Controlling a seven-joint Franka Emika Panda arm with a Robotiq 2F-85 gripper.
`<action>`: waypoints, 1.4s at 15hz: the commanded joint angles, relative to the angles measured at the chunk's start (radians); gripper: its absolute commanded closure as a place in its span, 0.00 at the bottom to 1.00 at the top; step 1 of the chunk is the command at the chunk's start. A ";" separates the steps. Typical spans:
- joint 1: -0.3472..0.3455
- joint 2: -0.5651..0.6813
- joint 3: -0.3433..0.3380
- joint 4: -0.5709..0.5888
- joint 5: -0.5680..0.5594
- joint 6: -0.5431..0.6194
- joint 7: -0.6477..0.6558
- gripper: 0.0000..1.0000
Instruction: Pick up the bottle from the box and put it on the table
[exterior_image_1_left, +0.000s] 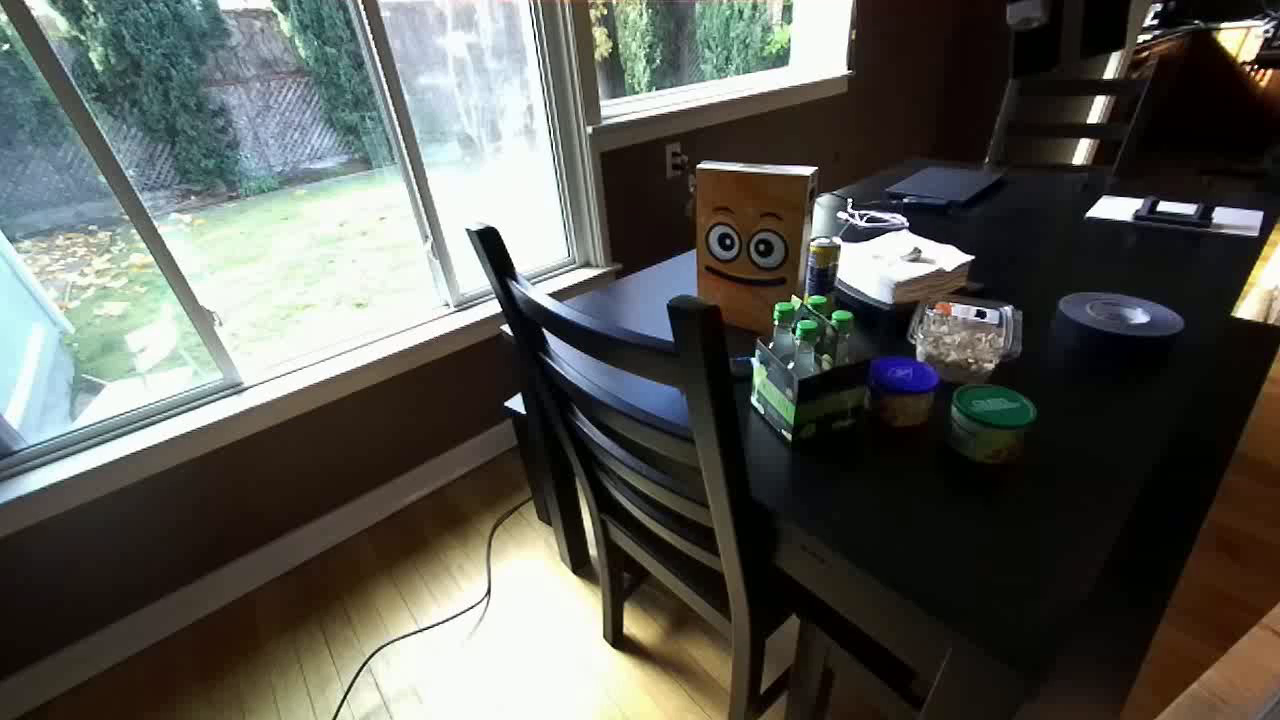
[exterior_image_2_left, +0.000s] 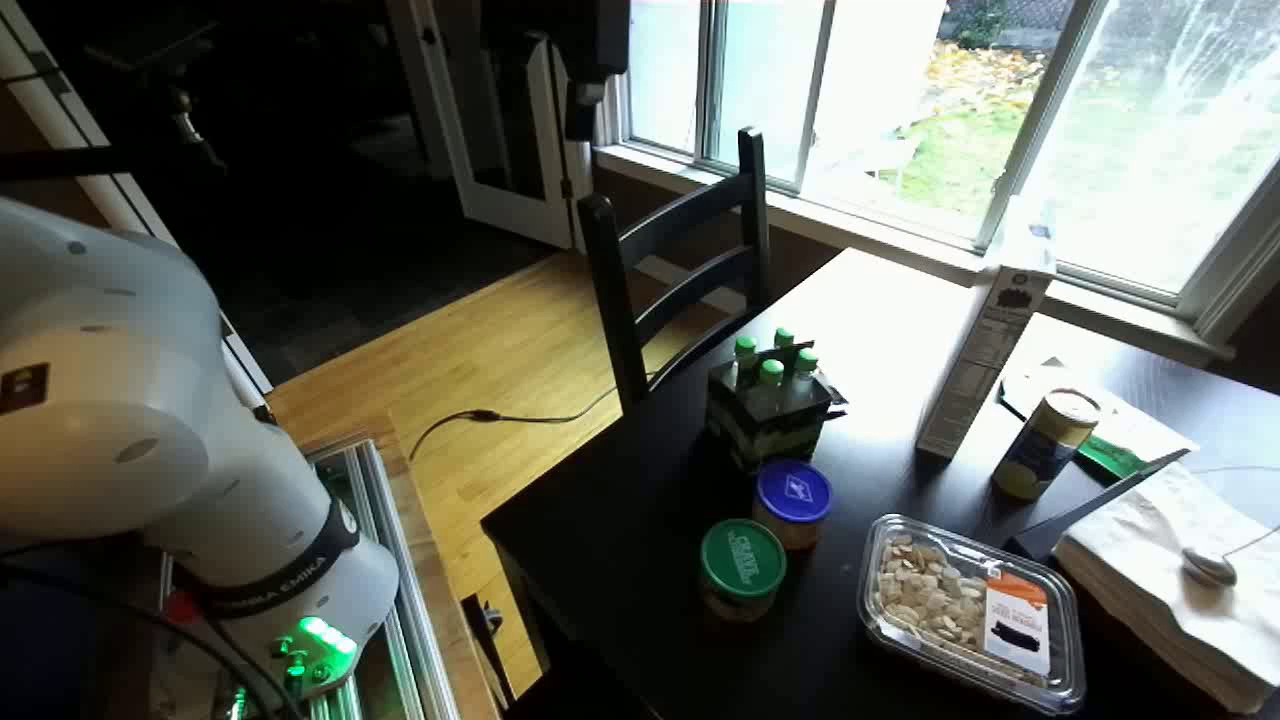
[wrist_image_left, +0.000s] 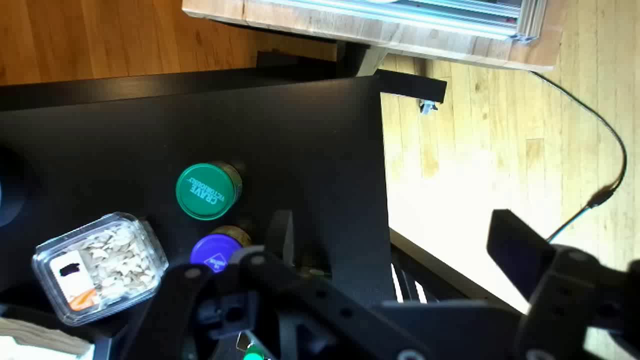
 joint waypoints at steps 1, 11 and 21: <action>0.010 0.001 -0.007 0.003 -0.003 -0.003 0.004 0.00; -0.005 0.019 0.010 -0.076 -0.063 0.079 0.035 0.00; -0.051 0.026 -0.018 -0.312 -0.088 0.614 0.243 0.00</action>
